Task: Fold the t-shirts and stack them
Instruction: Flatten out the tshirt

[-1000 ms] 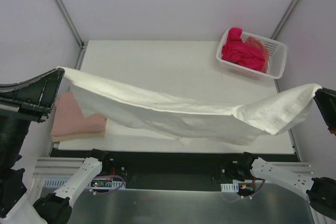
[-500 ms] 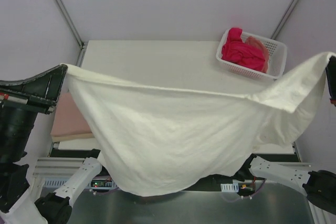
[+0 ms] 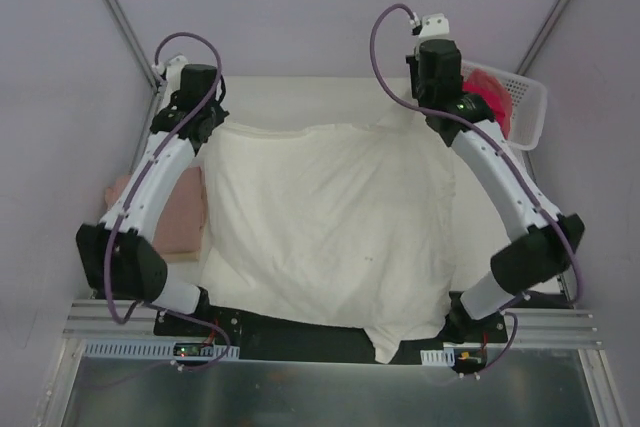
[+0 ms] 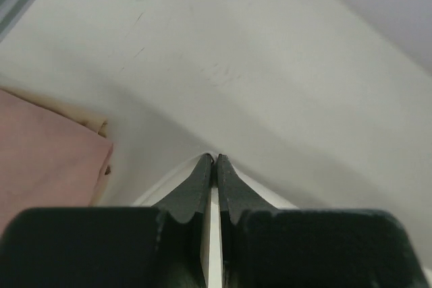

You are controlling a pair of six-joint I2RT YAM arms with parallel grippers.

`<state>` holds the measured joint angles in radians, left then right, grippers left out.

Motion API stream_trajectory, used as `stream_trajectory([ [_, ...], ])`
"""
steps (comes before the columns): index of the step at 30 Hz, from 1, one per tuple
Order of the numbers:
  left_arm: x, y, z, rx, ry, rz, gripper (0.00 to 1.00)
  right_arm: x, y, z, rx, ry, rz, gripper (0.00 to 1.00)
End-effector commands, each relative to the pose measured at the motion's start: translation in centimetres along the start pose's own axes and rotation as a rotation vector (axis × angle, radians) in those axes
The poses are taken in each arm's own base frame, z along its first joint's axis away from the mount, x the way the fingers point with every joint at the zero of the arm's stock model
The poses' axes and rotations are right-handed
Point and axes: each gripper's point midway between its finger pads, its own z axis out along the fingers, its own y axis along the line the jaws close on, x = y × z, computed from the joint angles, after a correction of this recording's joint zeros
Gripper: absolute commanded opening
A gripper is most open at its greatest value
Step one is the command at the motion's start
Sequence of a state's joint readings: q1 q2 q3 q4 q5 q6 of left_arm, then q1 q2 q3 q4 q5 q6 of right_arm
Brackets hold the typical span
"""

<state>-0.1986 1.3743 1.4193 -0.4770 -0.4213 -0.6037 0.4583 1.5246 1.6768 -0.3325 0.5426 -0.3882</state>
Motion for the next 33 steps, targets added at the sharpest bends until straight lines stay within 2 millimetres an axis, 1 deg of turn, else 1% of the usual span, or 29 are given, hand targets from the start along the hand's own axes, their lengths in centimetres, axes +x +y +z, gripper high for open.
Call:
stream_trajectory([
  [1, 2.5, 1.7, 9.5, -0.178, 0.058, 0.076, 0.00, 1.7, 3.6, 7.5, -0.189, 0.065, 0.179, 0.00],
  [2, 3.0, 1.8, 11.0, -0.195, 0.076, 0.094, 0.00, 5.7, 5.5, 10.7, -0.207, 0.174, 0.158, 0.00],
  [3, 3.6, 1.9, 12.5, -0.197, 0.104, 0.097, 0.00, 6.8, 6.2, 12.0, -0.224, 0.207, 0.159, 0.00],
  [4, 4.7, 1.9, 14.6, -0.213, 0.134, 0.105, 0.00, 5.9, 6.4, 13.2, -0.242, 0.192, 0.176, 0.00],
  [5, 5.0, 1.9, 15.6, -0.214, 0.148, 0.102, 0.00, 8.8, 7.6, 15.0, -0.252, 0.259, 0.164, 0.00],
  [6, 5.3, 2.3, 16.6, -0.223, 0.161, 0.097, 0.00, 9.3, 7.9, 15.9, -0.257, 0.268, 0.167, 0.00],
  [7, 6.0, 2.2, 17.9, -0.220, 0.184, 0.093, 0.00, 9.9, 8.2, 16.4, -0.262, 0.279, 0.165, 0.00],
  [8, 6.3, 2.2, 18.5, -0.216, 0.196, 0.090, 0.00, 10.7, 8.6, 17.3, -0.262, 0.291, 0.162, 0.00],
  [10, 6.8, 2.3, 19.9, -0.207, 0.220, 0.081, 0.00, 11.4, 8.8, 17.9, -0.264, 0.297, 0.152, 0.00],
  [11, 6.7, 2.3, 20.2, -0.205, 0.221, 0.078, 0.00, 11.9, 8.8, 18.2, -0.262, 0.306, 0.149, 0.00],
  [12, 6.6, 2.0, 20.5, -0.197, 0.221, 0.076, 0.00, 12.0, 8.8, 18.3, -0.261, 0.308, 0.147, 0.00],
  [14, 7.2, 2.0, 20.9, -0.188, 0.239, 0.077, 0.00, 12.5, 8.9, 18.5, -0.267, 0.314, 0.150, 0.00],
  [16, 7.4, 1.8, 20.9, -0.178, 0.248, 0.077, 0.00, 12.9, 9.2, 18.5, -0.280, 0.324, 0.157, 0.01],
  [17, 7.6, 1.8, 21.0, -0.173, 0.255, 0.077, 0.00, 12.8, 9.4, 18.5, -0.284, 0.322, 0.160, 0.01],
  [19, 7.7, 1.7, 20.9, -0.166, 0.262, 0.079, 0.00, 13.4, 9.4, 18.6, -0.287, 0.335, 0.164, 0.01],
  [21, 8.0, 1.7, 20.7, -0.159, 0.272, 0.086, 0.00, 13.6, 9.7, 18.5, -0.295, 0.341, 0.166, 0.02],
  [24, 7.7, 1.9, 20.6, -0.171, 0.260, 0.094, 0.00, 13.4, 9.8, 18.6, -0.298, 0.333, 0.172, 0.03],
  [26, 7.5, 2.2, 20.7, -0.186, 0.249, 0.100, 0.00, 13.1, 9.8, 19.2, -0.292, 0.311, 0.173, 0.04],
  [27, 6.9, 2.3, 20.9, -0.198, 0.231, 0.099, 0.00, 13.0, 9.7, 19.5, -0.283, 0.305, 0.173, 0.04],
  [28, 7.1, 2.4, 21.2, -0.206, 0.233, 0.105, 0.00, 12.9, 9.9, 20.1, -0.279, 0.298, 0.175, 0.04],
  [29, 7.1, 2.4, 21.4, -0.205, 0.232, 0.115, 0.00, 12.6, 10.0, 20.3, -0.279, 0.293, 0.175, 0.04],
  [30, 6.5, 2.2, 21.6, -0.203, 0.220, 0.116, 0.00, 12.7, 10.0, 20.6, -0.273, 0.295, 0.175, 0.04],
  [31, 6.8, 2.4, 22.0, -0.211, 0.222, 0.119, 0.00, 13.2, 10.2, 21.1, -0.270, 0.302, 0.172, 0.04],
  [32, 6.7, 2.3, 22.2, -0.209, 0.220, 0.126, 0.00, 12.4, 10.1, 21.4, -0.267, 0.281, 0.176, 0.04],
  [33, 6.3, 2.2, 22.4, -0.206, 0.214, 0.122, 0.00, 12.4, 10.0, 21.7, -0.256, 0.278, 0.175, 0.04],
])
